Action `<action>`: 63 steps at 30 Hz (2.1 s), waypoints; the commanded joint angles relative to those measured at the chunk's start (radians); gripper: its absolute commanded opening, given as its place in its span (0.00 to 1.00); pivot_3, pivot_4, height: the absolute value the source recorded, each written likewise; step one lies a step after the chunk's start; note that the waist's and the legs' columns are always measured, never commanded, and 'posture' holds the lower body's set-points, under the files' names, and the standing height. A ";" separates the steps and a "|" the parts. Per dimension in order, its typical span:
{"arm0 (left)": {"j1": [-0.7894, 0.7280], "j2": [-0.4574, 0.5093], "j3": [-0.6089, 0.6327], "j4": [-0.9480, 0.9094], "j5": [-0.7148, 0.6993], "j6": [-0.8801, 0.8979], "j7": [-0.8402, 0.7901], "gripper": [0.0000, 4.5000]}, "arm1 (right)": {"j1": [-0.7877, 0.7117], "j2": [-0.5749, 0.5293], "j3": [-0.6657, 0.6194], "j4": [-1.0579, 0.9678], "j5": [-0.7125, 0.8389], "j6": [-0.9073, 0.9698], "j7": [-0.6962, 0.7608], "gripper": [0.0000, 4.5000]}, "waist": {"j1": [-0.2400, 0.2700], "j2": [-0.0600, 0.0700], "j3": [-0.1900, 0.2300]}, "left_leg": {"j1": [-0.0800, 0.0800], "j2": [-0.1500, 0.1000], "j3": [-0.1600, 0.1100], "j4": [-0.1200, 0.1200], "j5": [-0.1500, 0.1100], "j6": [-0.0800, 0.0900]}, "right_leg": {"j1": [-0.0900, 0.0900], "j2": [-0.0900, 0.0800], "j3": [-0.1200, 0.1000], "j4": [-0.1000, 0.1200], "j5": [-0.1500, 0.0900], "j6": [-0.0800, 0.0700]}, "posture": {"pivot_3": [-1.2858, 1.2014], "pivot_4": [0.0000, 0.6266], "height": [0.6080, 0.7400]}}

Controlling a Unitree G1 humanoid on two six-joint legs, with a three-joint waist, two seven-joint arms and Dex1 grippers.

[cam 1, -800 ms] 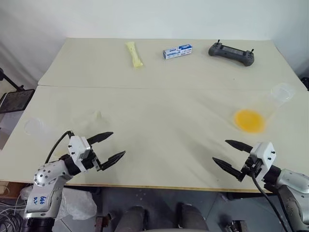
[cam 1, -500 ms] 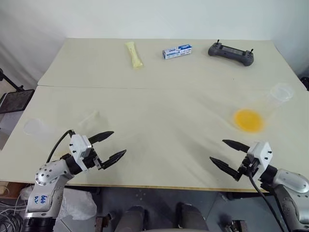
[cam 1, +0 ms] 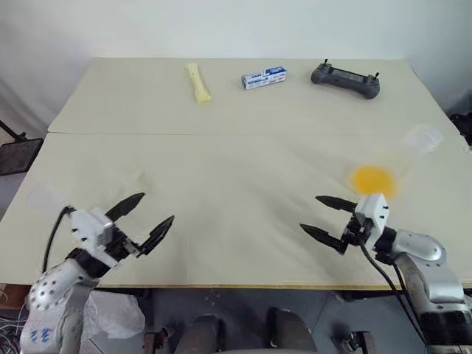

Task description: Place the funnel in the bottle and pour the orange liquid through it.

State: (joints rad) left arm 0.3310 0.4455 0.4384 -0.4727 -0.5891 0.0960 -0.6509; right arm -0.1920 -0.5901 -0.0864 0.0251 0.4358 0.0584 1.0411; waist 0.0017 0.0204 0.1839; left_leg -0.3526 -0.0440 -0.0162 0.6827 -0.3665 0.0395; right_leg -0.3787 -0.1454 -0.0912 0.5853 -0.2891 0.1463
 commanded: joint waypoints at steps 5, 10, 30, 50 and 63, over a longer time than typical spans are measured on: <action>0.295 -0.125 0.219 -0.116 -0.116 -0.058 0.038 1.00 | -0.121 0.032 0.045 0.118 -0.020 -0.035 0.072 1.00 | 0.018 -0.002 0.003 | -0.001 0.000 -0.002 0.001 0.000 0.000 | 0.001 0.000 -0.001 -0.006 -0.001 -0.001 | 0.52 0.24 1.00; 0.310 -0.186 0.361 -0.080 -0.160 -0.086 0.139 1.00 | -0.129 0.034 0.046 0.129 -0.016 -0.037 0.100 1.00 | 0.024 -0.002 0.003 | -0.001 0.000 -0.001 0.001 0.000 0.000 | 0.002 -0.001 -0.001 -0.010 -0.001 -0.003 | 0.52 0.24 1.00; 0.023 0.025 0.359 0.147 -0.102 0.057 0.306 1.00 | -0.053 0.029 0.009 0.036 -0.004 -0.016 0.079 1.00 | 0.019 -0.002 0.003 | 0.000 0.000 -0.001 0.001 -0.001 -0.001 | 0.000 0.001 -0.001 0.001 -0.001 -0.002 | 0.52 0.24 1.00; -0.150 0.085 0.260 0.299 -0.017 0.059 0.212 0.87 | -0.012 0.009 -0.012 -0.026 0.004 0.009 0.039 1.00 | 0.019 -0.002 0.003 | 0.000 0.001 -0.001 0.001 -0.001 -0.002 | -0.001 0.007 -0.001 0.003 -0.001 -0.002 | 0.52 0.24 1.00; -0.274 0.174 0.252 0.370 -0.061 0.056 0.058 0.50 | 0.004 0.003 -0.040 -0.058 0.003 0.010 0.008 1.00 | 0.021 -0.002 0.003 | 0.000 0.002 -0.001 0.001 -0.001 -0.002 | -0.002 0.008 -0.001 0.004 -0.001 -0.002 | 0.52 0.24 1.00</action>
State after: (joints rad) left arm 0.0850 0.5771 0.6793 -0.0950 -0.6230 0.1695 -0.5361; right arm -0.1918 -0.5696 -0.0929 0.0103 0.4195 0.0692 1.0568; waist 0.0232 0.0180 0.1867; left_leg -0.3528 -0.0416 -0.0172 0.6839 -0.3671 0.0369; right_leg -0.3805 -0.1368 -0.0927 0.5897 -0.2902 0.1441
